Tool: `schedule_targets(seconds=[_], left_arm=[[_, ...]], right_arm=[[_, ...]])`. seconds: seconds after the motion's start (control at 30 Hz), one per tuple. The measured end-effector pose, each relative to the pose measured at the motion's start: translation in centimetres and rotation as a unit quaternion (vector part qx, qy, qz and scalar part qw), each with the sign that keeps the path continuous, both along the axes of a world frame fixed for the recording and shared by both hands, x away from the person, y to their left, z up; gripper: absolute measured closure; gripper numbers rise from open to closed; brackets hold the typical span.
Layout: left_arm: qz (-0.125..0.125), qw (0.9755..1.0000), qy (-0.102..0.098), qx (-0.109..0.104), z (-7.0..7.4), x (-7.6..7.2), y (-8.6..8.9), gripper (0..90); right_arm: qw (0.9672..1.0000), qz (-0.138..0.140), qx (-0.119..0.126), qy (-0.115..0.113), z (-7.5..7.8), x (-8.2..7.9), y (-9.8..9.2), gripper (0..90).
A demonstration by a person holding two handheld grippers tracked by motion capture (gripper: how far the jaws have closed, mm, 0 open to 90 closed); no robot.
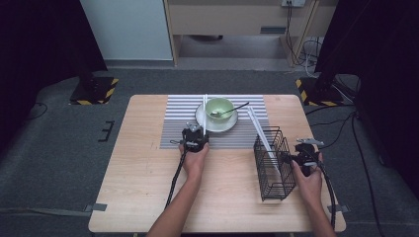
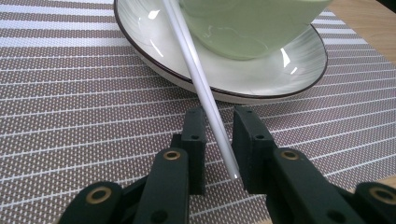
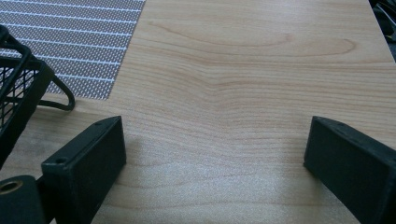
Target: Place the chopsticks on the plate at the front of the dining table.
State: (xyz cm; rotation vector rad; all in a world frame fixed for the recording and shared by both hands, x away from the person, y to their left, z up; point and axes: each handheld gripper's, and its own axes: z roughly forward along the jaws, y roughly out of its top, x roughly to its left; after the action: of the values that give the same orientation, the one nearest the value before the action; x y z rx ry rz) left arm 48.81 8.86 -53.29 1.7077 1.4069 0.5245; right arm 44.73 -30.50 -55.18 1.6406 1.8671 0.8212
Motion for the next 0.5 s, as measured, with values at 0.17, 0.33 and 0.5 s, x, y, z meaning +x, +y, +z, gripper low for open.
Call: schedule_targets(seconds=[0.17, 0.33, 0.5], left_arm=[[-0.001, 1.0000, 0.000, 0.001, -0.04, -0.01, 0.03, 71.1], [-0.001, 1.0000, -0.005, 0.003, -0.08, 0.01, 0.16, 66.5], [-0.006, 0.9998, -0.015, 0.015, 0.09, -0.25, 0.20, 57.3]], right_arm=[[1.0000, 0.000, 0.000, 0.000, 0.00, 0.00, 0.00, 5.6], [1.0000, 0.000, 0.000, 0.000, 0.00, 0.00, 0.00, 5.6], [1.0000, 0.000, 0.000, 0.000, 0.00, 0.00, 0.00, 5.6]])
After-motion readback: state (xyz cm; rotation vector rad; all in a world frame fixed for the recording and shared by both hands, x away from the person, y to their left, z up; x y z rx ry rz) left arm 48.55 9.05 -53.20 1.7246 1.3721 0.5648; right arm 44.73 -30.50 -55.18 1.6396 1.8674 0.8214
